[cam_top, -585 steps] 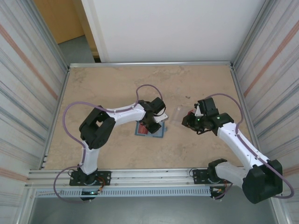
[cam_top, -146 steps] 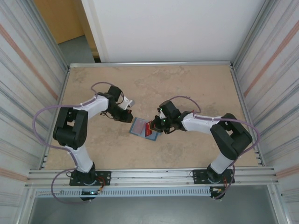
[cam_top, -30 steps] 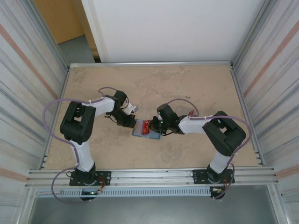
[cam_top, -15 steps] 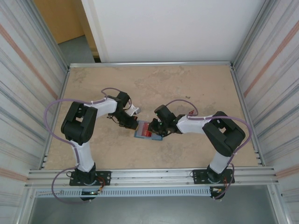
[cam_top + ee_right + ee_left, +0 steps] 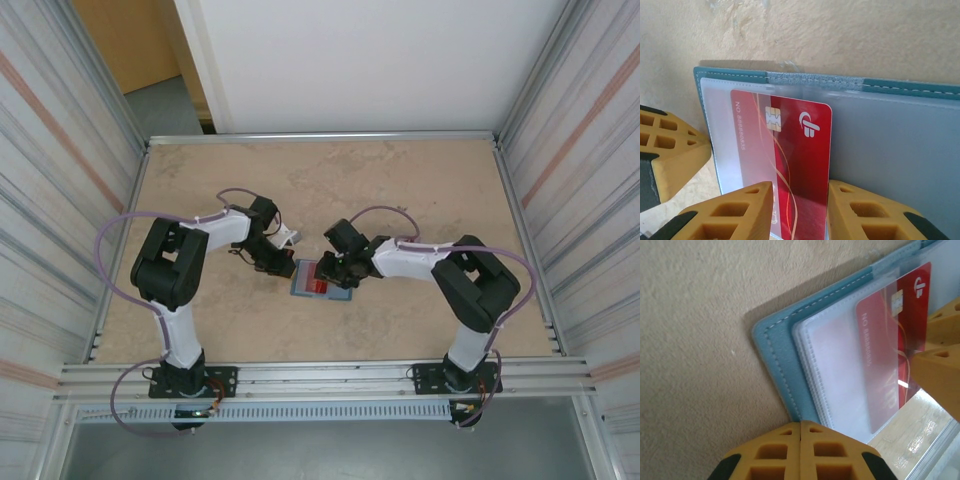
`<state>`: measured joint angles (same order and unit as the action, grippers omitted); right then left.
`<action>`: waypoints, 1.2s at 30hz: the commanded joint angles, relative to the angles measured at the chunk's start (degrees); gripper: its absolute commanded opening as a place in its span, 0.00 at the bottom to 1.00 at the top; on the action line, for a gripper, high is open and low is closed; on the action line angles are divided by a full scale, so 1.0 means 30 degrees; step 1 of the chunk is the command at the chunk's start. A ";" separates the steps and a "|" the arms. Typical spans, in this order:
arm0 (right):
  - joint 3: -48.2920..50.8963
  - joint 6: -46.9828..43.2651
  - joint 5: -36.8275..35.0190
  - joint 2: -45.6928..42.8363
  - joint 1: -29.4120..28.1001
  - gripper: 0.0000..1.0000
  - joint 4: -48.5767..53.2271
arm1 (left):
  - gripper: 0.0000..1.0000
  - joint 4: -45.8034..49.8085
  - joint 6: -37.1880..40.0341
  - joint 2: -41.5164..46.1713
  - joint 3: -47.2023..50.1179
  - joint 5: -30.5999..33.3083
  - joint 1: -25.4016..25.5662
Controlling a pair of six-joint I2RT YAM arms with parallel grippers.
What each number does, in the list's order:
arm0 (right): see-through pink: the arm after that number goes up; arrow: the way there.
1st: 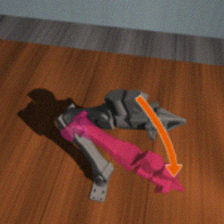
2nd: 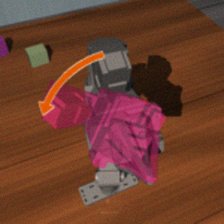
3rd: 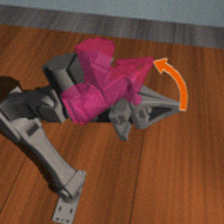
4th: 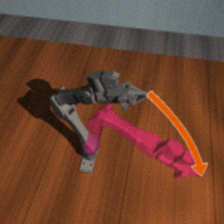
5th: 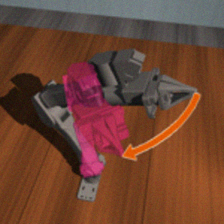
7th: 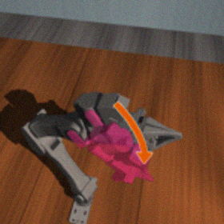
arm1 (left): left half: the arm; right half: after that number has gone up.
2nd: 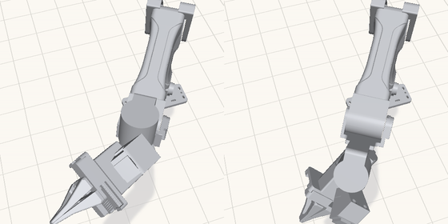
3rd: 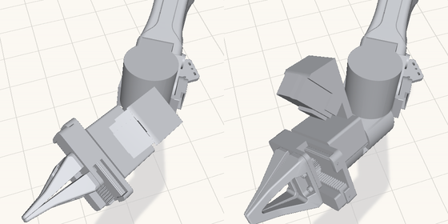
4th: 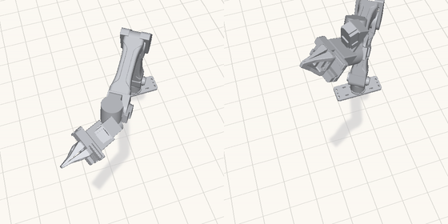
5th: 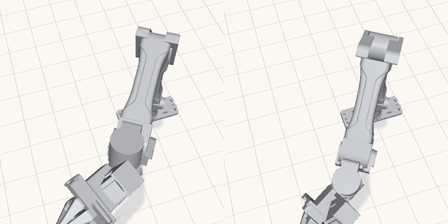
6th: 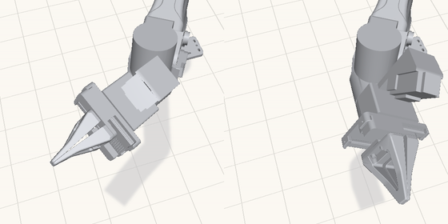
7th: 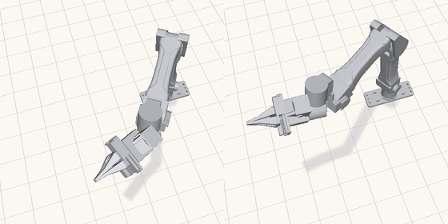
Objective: Put the credit cards into the card holder
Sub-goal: Insert the credit card into the card slot.
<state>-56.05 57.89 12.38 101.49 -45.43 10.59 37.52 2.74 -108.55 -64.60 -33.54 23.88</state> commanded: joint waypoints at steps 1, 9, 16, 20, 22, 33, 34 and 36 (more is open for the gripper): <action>-0.1114 -0.0687 0.0178 0.0805 -0.0262 0.32 0.1114 | 0.01 0.0575 -0.0061 -0.0168 -0.0150 -0.0219 0.0126; -0.2392 -0.1300 0.0323 0.1501 -0.0579 0.34 0.2113 | 0.01 0.0692 -0.0034 -0.0589 -0.0431 -0.0078 0.0273; -0.3032 -0.1671 0.0494 0.1903 -0.0779 0.32 0.2528 | 0.01 0.0733 0.0000 -0.0672 -0.0526 -0.0085 0.0308; -0.3330 -0.1791 0.0732 0.2188 -0.0834 0.27 0.2595 | 0.01 0.0736 0.0048 -0.0642 -0.0528 0.0017 0.0302; -0.3405 -0.1835 0.0721 0.2219 -0.0851 0.27 0.2729 | 0.01 0.0705 0.0003 -0.0599 -0.0474 -0.0013 0.0315; -0.3949 -0.2387 0.0402 0.1613 -0.0890 0.32 0.3847 | 0.01 0.0728 -0.0005 -0.0403 -0.0469 0.0013 0.0324; -0.3891 -0.2478 0.0258 0.1409 -0.0877 0.33 0.4159 | 0.02 0.0764 0.0024 -0.0261 -0.0457 0.0090 0.0288; -0.3650 -0.2679 -0.0092 0.0842 -0.0740 0.34 0.4785 | 0.06 0.0820 0.0052 0.0166 -0.0460 0.0157 0.0124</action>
<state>-66.54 51.90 13.23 106.89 -47.62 21.17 38.35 2.79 -109.19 -65.41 -33.41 24.16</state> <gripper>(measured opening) 0.336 0.057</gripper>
